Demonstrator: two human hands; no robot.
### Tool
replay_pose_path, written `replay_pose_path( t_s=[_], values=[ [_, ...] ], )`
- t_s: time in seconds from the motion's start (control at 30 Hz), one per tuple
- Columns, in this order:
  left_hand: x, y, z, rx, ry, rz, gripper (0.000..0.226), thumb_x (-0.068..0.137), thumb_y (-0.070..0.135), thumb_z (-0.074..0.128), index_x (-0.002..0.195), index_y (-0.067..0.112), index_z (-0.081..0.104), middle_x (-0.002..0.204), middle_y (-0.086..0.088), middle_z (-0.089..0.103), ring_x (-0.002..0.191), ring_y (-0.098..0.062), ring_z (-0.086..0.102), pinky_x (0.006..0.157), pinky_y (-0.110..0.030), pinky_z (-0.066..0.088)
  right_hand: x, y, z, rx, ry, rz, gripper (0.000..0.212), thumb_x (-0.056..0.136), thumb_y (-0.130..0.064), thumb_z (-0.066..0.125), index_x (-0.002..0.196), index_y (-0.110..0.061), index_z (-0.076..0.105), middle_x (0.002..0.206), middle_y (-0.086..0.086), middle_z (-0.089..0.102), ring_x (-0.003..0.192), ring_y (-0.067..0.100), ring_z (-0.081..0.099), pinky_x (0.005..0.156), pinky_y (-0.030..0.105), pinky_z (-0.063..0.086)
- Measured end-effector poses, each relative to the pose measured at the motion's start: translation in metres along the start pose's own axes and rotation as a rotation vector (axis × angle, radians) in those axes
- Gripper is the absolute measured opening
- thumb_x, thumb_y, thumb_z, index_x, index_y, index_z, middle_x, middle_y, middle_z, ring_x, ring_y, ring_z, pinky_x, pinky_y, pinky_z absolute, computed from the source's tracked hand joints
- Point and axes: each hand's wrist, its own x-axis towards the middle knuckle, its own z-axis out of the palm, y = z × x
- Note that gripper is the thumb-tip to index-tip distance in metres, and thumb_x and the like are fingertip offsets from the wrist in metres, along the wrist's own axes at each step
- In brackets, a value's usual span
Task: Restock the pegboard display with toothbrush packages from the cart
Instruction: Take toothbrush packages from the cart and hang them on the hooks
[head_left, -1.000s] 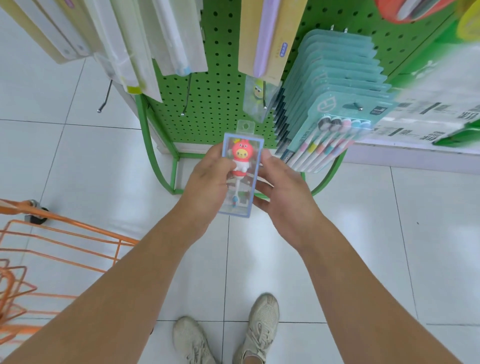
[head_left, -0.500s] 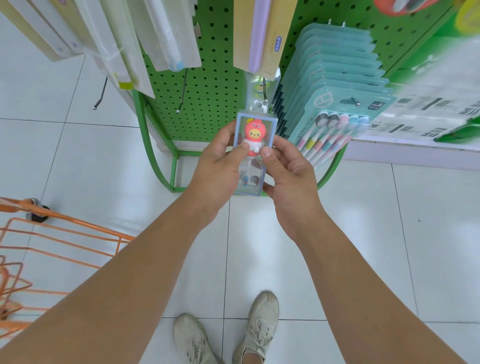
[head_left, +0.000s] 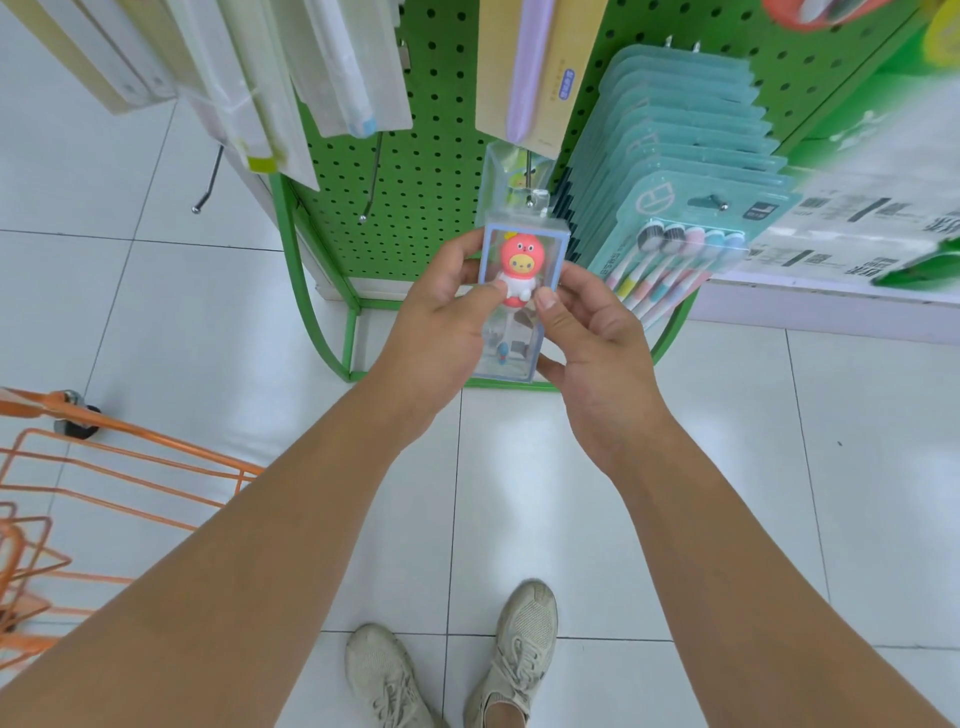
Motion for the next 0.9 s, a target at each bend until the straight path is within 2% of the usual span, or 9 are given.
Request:
replay_pose_path(
  t_s=[0.13,0.2,0.37,0.43,0.53,0.6,0.73,0.8,0.9],
  values=[
    [0.006,-0.001,0.005,0.045,0.045,-0.046,0.051,0.082,0.029,0.055,0.134,0.026,0.057,0.121,-0.007,0.066,0.109,-0.021,0.067,0.093,-0.05,0.056,0.009,0.004,0.002,0.011,0.032,0.047,0.031,0.102,-0.014,0.058,0.133,-0.012,0.059,0.125,0.018,0.066,0.103,0.022,0.068,0.094,0.052,0.055],
    [0.009,-0.004,0.004,0.054,0.048,-0.051,0.045,0.089,0.024,0.058,0.135,0.026,0.056,0.121,-0.007,0.066,0.108,-0.02,0.067,0.094,-0.049,0.056,0.013,0.008,0.003,0.009,0.041,0.055,0.031,0.102,-0.015,0.057,0.134,-0.012,0.059,0.123,0.018,0.067,0.103,0.023,0.068,0.092,0.049,0.056],
    [0.029,-0.003,0.006,0.136,0.108,-0.031,0.034,0.102,0.018,0.054,0.135,0.024,0.055,0.117,0.0,0.066,0.103,-0.012,0.066,0.083,-0.028,0.057,0.035,0.014,0.013,-0.052,0.153,0.05,0.034,0.098,-0.026,0.063,0.13,-0.015,0.062,0.117,0.009,0.071,0.11,0.025,0.069,0.099,0.05,0.055],
    [0.041,0.0,0.009,0.201,0.188,0.007,0.029,0.101,0.019,0.056,0.13,0.021,0.057,0.115,0.005,0.065,0.097,-0.004,0.063,0.078,-0.018,0.05,0.049,0.011,0.02,-0.099,0.237,0.036,0.029,0.097,-0.028,0.066,0.12,-0.011,0.065,0.106,0.004,0.072,0.098,0.019,0.07,0.092,0.041,0.058],
    [0.059,0.002,0.017,0.247,0.268,0.027,0.024,0.099,0.02,0.06,0.122,0.017,0.059,0.11,0.009,0.063,0.096,-0.004,0.06,0.088,-0.022,0.048,0.066,0.001,0.035,-0.149,0.354,0.044,0.027,0.093,-0.031,0.072,0.108,-0.01,0.063,0.084,-0.003,0.06,0.071,0.012,0.058,0.074,0.034,0.056],
    [0.072,0.005,0.02,0.251,0.301,0.023,0.022,0.099,0.021,0.061,0.12,0.016,0.058,0.107,0.009,0.062,0.094,-0.006,0.059,0.089,-0.024,0.049,0.076,-0.003,0.043,-0.132,0.409,0.062,0.029,0.091,-0.031,0.074,0.107,-0.013,0.058,0.087,-0.003,0.058,0.075,0.014,0.058,0.078,0.038,0.058],
    [0.095,0.014,0.02,0.265,0.358,-0.01,0.016,0.096,0.026,0.066,0.108,0.017,0.06,0.096,0.008,0.063,0.087,-0.01,0.06,0.084,-0.026,0.051,0.09,-0.008,0.051,-0.086,0.482,0.052,0.021,0.093,-0.025,0.072,0.095,-0.016,0.054,0.093,0.001,0.061,0.075,0.013,0.055,0.065,0.025,0.045],
    [0.103,0.015,0.018,0.275,0.378,-0.021,0.017,0.094,0.027,0.068,0.105,0.016,0.06,0.101,0.004,0.065,0.089,-0.012,0.061,0.085,-0.028,0.052,0.095,-0.009,0.053,-0.099,0.456,0.037,0.009,0.096,-0.016,0.066,0.101,-0.016,0.059,0.096,0.002,0.062,0.079,0.014,0.057,0.072,0.028,0.046],
    [0.101,0.017,0.013,0.28,0.262,-0.04,0.023,0.098,0.01,0.056,0.121,0.015,0.061,0.115,0.001,0.066,0.1,-0.012,0.06,0.093,-0.028,0.052,0.102,-0.008,0.051,-0.111,0.342,-0.021,0.042,0.096,0.004,0.052,0.13,-0.02,0.06,0.124,0.001,0.061,0.108,0.014,0.06,0.098,0.032,0.051]
  ],
)
